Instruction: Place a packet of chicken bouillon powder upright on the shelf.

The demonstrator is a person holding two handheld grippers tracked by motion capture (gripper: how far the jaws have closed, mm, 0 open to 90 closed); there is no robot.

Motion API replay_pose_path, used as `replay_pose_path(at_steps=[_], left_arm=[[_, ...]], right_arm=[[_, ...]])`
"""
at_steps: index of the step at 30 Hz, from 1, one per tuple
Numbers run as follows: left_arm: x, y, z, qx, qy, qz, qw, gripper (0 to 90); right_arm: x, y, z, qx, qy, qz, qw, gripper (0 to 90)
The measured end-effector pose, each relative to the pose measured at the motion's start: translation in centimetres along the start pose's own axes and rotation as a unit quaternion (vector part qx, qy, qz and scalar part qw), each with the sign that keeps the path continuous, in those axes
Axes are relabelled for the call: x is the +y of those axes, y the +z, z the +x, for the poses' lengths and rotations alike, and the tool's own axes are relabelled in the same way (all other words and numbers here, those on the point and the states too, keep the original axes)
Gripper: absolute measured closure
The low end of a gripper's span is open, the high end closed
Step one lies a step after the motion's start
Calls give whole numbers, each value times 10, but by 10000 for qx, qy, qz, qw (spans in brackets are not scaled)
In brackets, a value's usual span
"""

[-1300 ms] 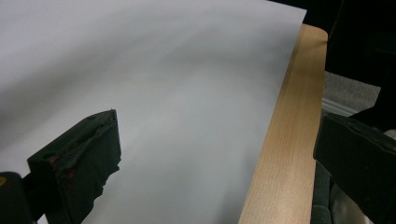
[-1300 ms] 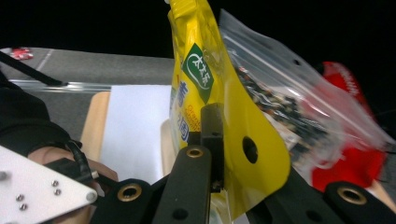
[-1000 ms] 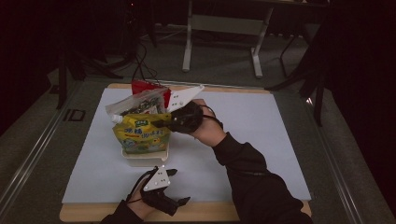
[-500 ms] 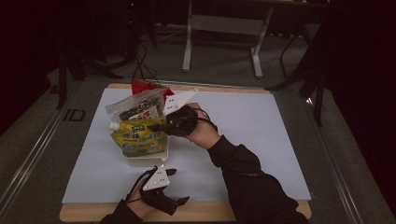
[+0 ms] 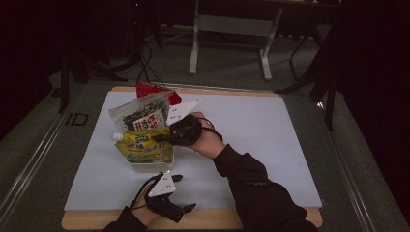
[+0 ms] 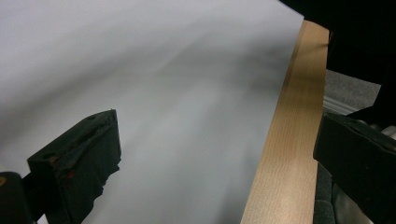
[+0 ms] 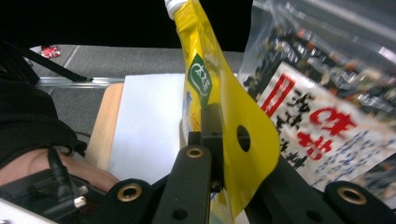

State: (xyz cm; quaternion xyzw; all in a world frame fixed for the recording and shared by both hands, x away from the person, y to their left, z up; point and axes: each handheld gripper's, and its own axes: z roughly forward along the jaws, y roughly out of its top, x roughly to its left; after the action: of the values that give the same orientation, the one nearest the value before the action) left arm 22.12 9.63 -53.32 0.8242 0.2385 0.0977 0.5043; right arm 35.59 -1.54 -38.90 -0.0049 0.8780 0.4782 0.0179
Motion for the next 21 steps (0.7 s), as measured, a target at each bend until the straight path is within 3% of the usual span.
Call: replay_pose_path(at_steps=[10,13,15,17,21], left_arm=[[0,1,0,-2,7,15,10000,19],[0,1,0,-3,-1,8,10000,19],[0,1,-1,-9,-12,-4,10000,19],[0,1,-1,2,-3,-8,10000,19],[0,1,-1,14,25,1,10000,19]], right_arm=[[-25,16,-7,131,324,103,9993,900],[-26,15,-6,120,287,135,9994,889],[-25,15,-5,92,270,170,9995,854],[-23,11,-4,158,307,106,9993,750],[-23,2,-4,9,309,-7,9995,660]])
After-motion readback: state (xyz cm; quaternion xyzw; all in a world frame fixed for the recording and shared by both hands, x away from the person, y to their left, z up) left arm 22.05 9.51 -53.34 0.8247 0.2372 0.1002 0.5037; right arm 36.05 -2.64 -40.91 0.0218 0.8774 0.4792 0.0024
